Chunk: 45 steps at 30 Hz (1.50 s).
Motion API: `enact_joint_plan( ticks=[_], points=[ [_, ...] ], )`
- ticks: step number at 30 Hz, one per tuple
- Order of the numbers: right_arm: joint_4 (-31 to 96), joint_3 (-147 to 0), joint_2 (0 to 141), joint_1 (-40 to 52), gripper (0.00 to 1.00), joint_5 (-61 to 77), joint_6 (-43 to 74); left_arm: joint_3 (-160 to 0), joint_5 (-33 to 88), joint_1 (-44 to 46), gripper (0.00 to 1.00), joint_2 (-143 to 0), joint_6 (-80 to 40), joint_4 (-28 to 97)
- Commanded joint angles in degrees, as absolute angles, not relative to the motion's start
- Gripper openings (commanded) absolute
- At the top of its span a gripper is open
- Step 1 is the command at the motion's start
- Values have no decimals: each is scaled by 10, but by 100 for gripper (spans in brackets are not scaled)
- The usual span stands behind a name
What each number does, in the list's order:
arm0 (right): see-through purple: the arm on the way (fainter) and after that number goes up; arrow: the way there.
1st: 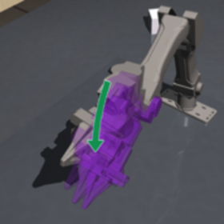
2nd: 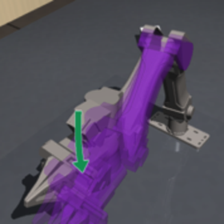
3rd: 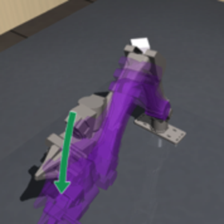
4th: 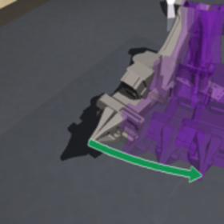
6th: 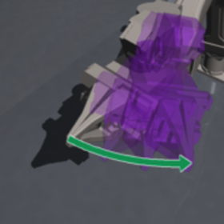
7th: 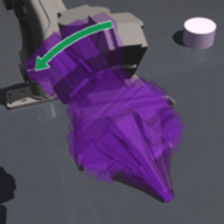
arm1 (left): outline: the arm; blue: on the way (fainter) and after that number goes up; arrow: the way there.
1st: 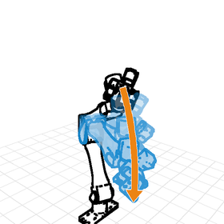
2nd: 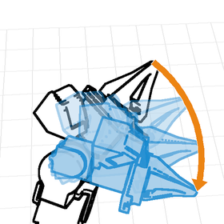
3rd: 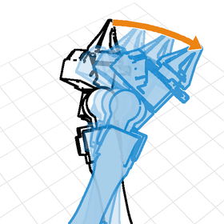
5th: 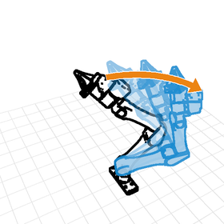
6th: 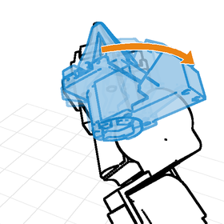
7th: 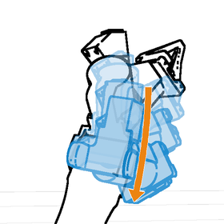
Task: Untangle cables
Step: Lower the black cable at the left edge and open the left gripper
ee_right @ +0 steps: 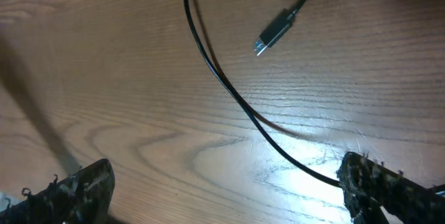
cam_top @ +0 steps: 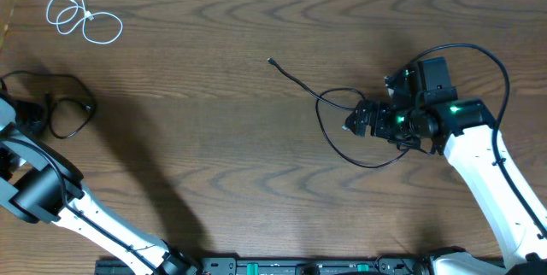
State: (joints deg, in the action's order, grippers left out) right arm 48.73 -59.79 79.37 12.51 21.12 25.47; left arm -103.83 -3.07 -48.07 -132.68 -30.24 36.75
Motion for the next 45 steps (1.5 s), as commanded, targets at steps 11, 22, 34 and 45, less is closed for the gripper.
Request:
enact_joint_plan(
  ticks=[11, 22, 34, 45],
  points=[
    [471, -602, 794, 140, 99, 209, 262, -1016, -30, -482, 42, -1329, -307, 355],
    [469, -602, 794, 140, 99, 209, 262, -978, -30, -482, 23, -1330, -306, 344],
    [485, -602, 794, 140, 99, 209, 261, -980, 108, -488, 8, -1243, -386, 322],
    [488, -602, 794, 140, 99, 209, 261, -980, 125, -489, 8, -1162, -457, 344]
  ],
)
